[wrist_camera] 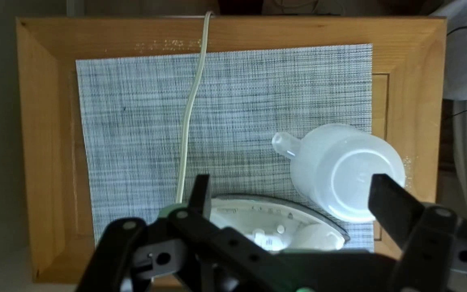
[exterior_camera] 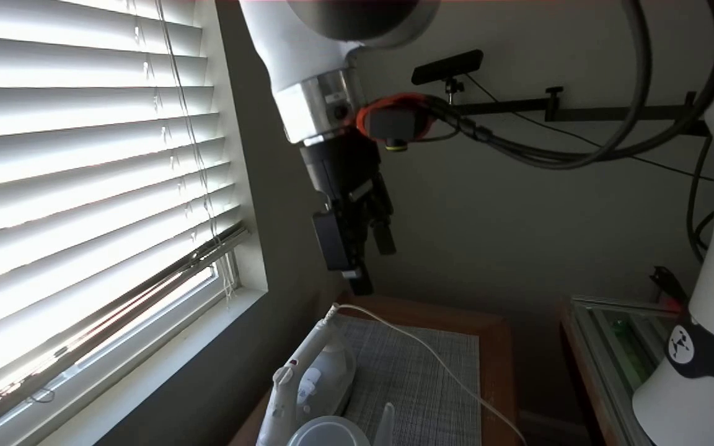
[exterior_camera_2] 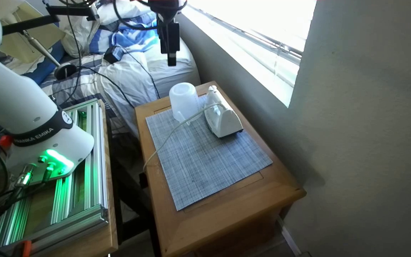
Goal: Place the jug upright.
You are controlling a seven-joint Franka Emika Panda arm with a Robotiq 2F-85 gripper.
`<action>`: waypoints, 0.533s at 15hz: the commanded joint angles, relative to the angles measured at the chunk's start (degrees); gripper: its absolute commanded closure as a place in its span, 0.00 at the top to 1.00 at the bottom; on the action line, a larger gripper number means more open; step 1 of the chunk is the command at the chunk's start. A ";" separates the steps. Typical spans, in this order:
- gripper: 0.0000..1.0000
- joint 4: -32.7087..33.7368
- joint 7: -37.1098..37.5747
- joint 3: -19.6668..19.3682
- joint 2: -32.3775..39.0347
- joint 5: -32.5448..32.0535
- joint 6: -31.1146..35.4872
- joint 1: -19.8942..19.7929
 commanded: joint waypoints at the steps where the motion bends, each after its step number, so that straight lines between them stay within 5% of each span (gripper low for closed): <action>1: 1.00 -6.49 6.06 -1.18 1.43 3.29 6.62 -0.82; 8: 1.00 -11.50 6.30 -2.23 12.19 15.55 27.76 0.18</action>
